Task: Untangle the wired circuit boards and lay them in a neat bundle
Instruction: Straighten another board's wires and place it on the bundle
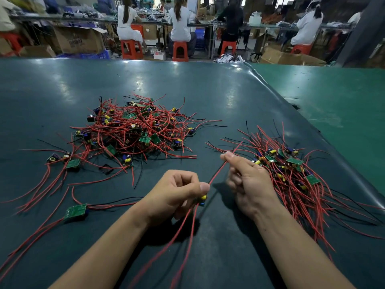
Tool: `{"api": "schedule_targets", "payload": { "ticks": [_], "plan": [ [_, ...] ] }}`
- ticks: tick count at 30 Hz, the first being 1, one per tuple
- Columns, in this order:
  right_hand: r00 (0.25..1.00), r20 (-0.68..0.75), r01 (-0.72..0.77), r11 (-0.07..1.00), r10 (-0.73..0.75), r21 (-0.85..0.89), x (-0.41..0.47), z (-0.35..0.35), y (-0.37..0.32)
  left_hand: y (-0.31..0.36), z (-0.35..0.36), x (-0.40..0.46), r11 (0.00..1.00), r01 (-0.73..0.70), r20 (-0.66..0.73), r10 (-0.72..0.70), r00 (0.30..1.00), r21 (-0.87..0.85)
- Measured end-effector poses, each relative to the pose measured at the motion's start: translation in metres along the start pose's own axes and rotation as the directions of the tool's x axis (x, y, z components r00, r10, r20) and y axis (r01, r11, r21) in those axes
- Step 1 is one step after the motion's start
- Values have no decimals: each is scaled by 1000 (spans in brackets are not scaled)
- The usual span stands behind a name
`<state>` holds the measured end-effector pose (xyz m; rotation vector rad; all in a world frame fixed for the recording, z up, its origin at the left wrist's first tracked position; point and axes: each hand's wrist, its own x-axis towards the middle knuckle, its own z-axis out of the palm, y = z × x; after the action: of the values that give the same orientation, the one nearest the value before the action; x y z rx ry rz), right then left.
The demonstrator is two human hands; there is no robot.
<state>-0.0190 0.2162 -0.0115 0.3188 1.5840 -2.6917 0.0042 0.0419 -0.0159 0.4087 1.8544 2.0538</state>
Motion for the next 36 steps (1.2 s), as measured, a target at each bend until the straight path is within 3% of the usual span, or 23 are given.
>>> {"api": "schedule_targets", "payload": {
  "ticks": [4,8,11,15,18,22,29,34,36],
  "plan": [
    [996,-76,60,994,-53,93,6,-5,-6,4,-7,-3,998,56,143,-51,988,-36],
    [985,-159,98,982,-73,160,7,-5,-4,5,-10,-2,971,106,182,-68,981,-213],
    [980,-173,131,977,-101,166,9,-7,-3,6,-9,-3,934,40,102,-4,995,-356],
    [991,121,83,964,-54,-252,-8,5,11,9,-13,0,884,-137,-129,88,988,-446],
    [937,348,190,887,-36,-421,-19,11,13,8,-13,2,824,-242,-237,136,962,-512],
    [894,449,154,949,-14,-277,-29,16,14,6,-5,4,879,-283,-310,167,936,-382],
    [959,268,90,996,-94,27,-22,18,5,2,-1,7,922,-202,-286,106,952,-330],
    [952,261,173,985,-161,-24,-21,15,-1,3,4,9,928,-56,-201,-20,979,-369],
    [939,306,182,982,-156,-58,-21,13,-2,6,5,9,934,-68,-244,-21,970,-351]
  ]
}}
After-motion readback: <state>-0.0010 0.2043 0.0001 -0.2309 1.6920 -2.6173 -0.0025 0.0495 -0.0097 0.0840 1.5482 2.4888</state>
